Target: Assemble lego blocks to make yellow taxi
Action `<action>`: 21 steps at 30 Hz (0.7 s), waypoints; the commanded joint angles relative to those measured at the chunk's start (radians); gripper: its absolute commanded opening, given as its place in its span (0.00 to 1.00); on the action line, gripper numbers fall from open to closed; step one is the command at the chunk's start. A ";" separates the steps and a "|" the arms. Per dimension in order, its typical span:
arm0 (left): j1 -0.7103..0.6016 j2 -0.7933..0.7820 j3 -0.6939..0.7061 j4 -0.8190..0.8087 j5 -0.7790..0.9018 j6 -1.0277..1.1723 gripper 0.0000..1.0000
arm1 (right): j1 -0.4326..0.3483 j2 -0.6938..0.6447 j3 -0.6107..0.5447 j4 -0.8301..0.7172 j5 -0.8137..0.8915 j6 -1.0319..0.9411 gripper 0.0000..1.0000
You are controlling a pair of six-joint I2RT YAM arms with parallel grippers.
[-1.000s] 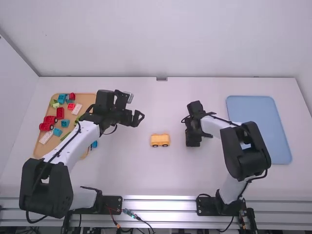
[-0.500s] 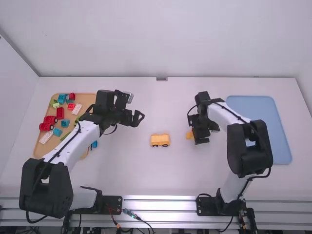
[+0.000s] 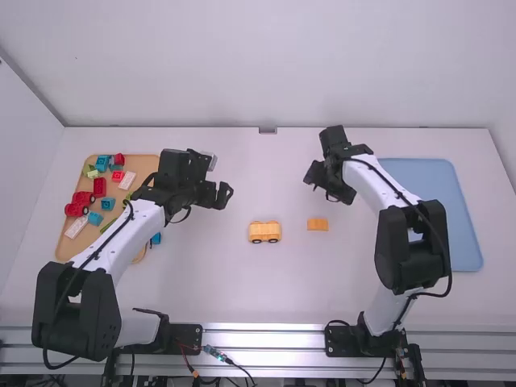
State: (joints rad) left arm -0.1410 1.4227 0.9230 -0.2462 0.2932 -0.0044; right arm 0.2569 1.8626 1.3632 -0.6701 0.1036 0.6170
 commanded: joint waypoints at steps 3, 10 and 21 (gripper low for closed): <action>-0.005 -0.017 0.018 -0.006 0.002 0.092 0.99 | 0.050 -0.045 -0.088 0.098 0.103 -0.332 0.99; -0.005 -0.017 -0.056 0.062 0.338 0.553 0.99 | 0.070 -0.246 -0.340 0.344 -0.110 -0.730 0.99; -0.005 -0.007 -0.406 0.544 0.615 0.791 0.99 | 0.011 -0.423 -0.675 0.805 -0.108 -1.001 0.99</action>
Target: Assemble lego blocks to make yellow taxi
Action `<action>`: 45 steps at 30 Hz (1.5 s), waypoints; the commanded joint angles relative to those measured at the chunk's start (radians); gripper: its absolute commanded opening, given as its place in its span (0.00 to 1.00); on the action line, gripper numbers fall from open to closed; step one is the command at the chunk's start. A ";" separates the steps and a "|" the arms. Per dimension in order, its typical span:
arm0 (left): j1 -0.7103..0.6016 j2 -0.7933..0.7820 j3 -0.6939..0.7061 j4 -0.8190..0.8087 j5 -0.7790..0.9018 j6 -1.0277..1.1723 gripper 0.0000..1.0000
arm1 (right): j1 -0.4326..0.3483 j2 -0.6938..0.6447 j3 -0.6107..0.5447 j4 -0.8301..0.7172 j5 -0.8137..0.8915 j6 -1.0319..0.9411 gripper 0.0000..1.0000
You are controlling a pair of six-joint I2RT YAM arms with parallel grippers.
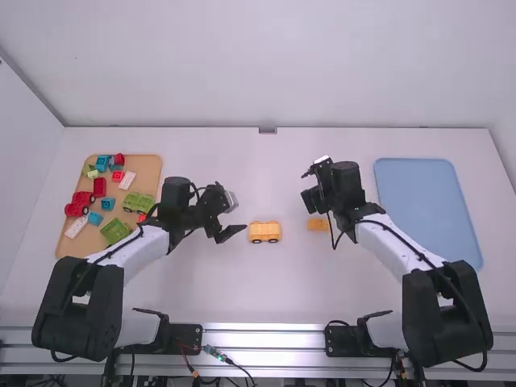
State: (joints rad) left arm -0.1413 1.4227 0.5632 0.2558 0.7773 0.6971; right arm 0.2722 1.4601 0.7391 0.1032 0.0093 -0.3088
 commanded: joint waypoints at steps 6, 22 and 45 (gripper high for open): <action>-0.005 0.085 -0.055 0.135 0.168 0.032 0.99 | -0.060 -0.018 -0.100 0.036 -0.320 -0.322 0.99; -0.046 0.433 0.137 0.010 0.268 0.269 0.99 | -0.279 0.006 -0.139 -0.077 -0.678 -0.723 0.99; -0.104 0.459 0.085 0.217 0.189 0.168 0.99 | -0.365 0.527 0.161 -0.268 -0.958 -1.220 0.99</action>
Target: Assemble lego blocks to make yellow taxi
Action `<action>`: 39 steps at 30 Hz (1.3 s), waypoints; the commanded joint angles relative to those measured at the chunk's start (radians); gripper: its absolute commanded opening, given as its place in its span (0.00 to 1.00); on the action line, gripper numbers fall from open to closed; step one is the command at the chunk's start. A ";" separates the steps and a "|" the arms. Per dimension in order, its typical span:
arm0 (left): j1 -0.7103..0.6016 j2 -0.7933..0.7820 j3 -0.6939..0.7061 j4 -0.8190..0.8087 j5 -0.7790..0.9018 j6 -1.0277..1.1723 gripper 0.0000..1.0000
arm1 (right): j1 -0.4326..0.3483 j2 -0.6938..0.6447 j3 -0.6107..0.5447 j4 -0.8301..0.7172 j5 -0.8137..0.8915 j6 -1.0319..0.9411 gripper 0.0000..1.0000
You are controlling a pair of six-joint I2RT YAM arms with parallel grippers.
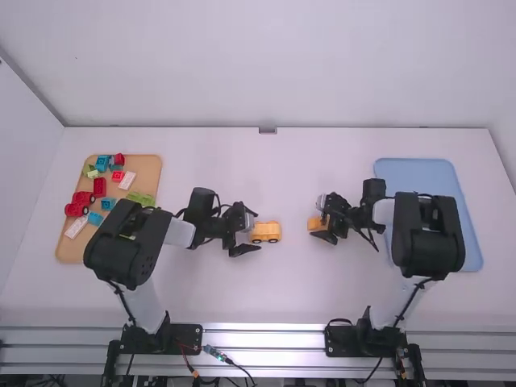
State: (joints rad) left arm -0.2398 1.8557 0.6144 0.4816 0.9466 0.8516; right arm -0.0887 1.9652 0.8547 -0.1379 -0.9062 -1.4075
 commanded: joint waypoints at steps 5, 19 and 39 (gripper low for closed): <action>-0.019 0.132 0.103 -0.013 0.021 0.012 0.99 | -0.011 0.050 0.134 -0.222 -0.040 -0.291 0.99; -0.026 0.204 0.135 0.014 0.041 0.009 0.99 | -0.023 0.120 0.171 -0.264 -0.083 -0.361 0.99; -0.026 0.204 0.029 0.239 -0.027 -0.104 0.99 | -0.021 0.120 0.172 -0.267 -0.018 -0.281 0.90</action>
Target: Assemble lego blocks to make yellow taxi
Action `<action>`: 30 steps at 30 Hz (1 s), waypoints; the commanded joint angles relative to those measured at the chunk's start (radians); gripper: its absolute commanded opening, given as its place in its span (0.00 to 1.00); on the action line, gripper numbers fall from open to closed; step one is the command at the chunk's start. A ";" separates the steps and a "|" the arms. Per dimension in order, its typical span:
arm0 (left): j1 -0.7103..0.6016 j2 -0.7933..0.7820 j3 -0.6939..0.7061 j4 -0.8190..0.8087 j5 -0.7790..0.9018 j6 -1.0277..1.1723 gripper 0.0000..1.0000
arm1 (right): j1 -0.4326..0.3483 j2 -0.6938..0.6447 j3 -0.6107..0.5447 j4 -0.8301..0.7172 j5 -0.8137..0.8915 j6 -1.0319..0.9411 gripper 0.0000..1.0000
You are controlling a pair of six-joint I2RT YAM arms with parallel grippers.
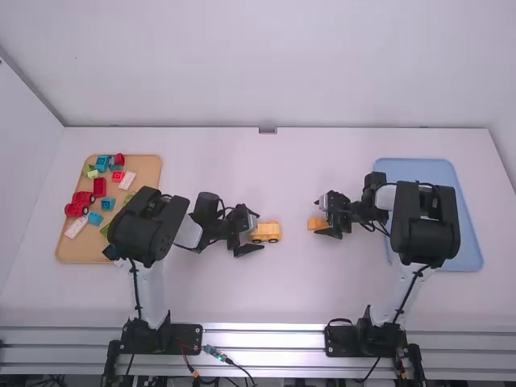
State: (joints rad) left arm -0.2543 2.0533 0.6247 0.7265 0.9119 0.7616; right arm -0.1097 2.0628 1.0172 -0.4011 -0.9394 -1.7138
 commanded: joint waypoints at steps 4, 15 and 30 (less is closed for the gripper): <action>-0.012 0.006 0.080 -0.124 0.005 -0.013 0.99 | 0.000 0.024 0.009 -0.001 0.027 0.050 0.89; -0.014 0.006 0.127 -0.221 0.008 0.009 0.99 | 0.000 0.082 0.011 -0.005 -0.007 0.031 0.88; -0.016 0.006 -0.044 0.050 0.050 0.119 0.85 | 0.000 0.082 0.010 -0.001 -0.033 0.035 0.64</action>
State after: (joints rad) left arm -0.2592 2.0533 0.6018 0.7704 0.9470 0.8627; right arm -0.1097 2.1262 1.0172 -0.3985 -0.9527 -1.6756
